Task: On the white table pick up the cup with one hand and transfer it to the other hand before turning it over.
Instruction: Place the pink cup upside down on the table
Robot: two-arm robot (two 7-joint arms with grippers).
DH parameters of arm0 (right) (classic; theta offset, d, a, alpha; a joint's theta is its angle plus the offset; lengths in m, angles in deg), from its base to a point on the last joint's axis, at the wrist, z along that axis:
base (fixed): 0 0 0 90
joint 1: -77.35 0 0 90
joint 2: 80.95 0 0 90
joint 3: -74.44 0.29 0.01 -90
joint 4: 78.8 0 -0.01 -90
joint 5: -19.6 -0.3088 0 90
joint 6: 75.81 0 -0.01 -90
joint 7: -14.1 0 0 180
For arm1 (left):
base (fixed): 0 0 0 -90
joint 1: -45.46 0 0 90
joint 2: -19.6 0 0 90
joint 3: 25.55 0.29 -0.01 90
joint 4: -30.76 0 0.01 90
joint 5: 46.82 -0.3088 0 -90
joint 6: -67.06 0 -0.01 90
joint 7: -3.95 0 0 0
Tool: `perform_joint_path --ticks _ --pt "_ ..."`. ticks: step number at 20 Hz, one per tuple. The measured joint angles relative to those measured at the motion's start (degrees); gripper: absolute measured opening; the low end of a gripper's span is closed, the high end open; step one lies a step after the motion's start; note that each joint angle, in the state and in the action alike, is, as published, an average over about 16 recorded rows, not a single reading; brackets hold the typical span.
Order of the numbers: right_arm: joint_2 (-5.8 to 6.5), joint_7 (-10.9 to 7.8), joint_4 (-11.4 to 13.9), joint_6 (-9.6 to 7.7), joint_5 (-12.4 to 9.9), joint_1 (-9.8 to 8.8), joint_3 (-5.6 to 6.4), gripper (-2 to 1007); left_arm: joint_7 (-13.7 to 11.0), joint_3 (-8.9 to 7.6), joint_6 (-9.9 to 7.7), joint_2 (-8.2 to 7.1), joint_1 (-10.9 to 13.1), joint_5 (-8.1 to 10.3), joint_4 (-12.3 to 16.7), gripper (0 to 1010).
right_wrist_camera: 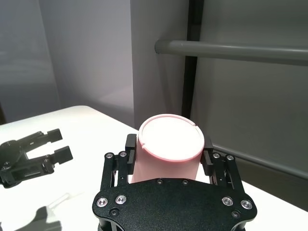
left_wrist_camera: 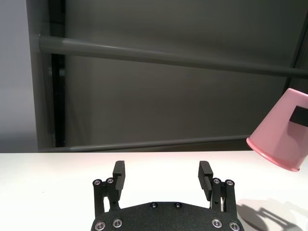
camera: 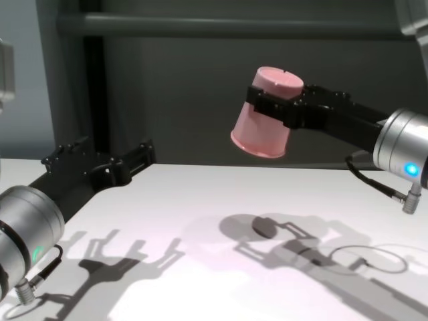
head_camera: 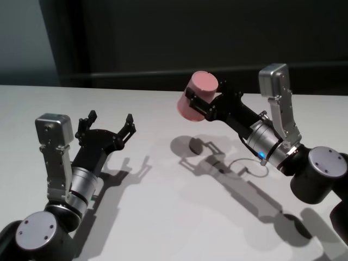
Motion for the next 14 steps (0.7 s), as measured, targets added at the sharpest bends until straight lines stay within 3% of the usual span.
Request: perform_joint_path --ticks 6,14 --pt "0.53 0.31 -0.91 -1.41 3.45 0.41 -1.12 760 0.00 0.00 0.00 0.00 0.00 0.00 0.00 1001" --pt "-0.20 -0.59 -2.59 -2.42 4.36 0.15 -0.99 760 0.00 0.00 0.00 0.00 0.00 0.00 0.00 1001"
